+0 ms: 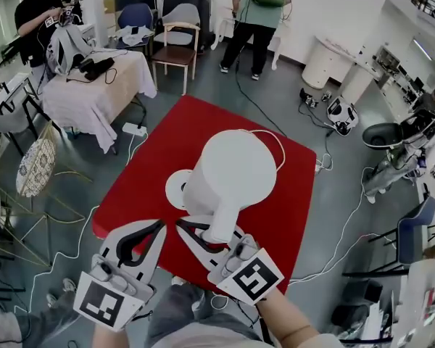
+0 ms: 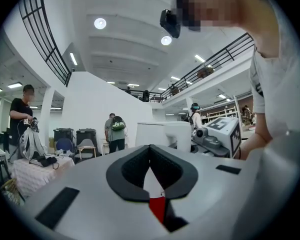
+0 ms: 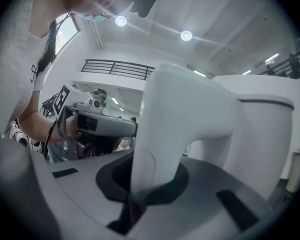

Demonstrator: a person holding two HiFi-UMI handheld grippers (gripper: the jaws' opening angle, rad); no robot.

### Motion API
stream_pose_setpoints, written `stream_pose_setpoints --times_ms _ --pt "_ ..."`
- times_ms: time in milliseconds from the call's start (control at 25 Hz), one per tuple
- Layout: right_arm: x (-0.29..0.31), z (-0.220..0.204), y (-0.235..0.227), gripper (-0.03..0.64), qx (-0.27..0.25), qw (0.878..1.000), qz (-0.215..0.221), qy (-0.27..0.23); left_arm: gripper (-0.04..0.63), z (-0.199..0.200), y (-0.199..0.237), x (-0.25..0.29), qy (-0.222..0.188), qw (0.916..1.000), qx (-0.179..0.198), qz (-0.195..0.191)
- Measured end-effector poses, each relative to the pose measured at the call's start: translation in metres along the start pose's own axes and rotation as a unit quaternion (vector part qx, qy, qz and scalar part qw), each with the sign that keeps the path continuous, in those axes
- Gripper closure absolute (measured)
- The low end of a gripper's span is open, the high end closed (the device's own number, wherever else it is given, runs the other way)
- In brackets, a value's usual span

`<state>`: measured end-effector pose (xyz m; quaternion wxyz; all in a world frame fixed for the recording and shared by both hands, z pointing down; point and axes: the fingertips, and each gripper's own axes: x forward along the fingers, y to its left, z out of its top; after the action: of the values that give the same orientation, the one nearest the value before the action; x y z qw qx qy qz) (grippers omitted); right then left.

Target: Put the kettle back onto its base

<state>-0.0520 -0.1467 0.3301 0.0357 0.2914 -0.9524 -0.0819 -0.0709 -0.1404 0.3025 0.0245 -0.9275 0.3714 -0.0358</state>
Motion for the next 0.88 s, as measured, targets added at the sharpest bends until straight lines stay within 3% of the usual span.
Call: stream_pose_setpoints --times_ms 360,880 --pt "0.060 -0.067 -0.022 0.604 0.015 0.999 0.026 0.019 0.584 -0.050 0.046 0.012 0.024 0.9994 -0.014 0.023" --pt "0.088 -0.106 -0.030 0.604 0.026 0.998 0.038 0.050 0.584 -0.070 0.072 0.018 0.033 0.9986 -0.029 0.030"
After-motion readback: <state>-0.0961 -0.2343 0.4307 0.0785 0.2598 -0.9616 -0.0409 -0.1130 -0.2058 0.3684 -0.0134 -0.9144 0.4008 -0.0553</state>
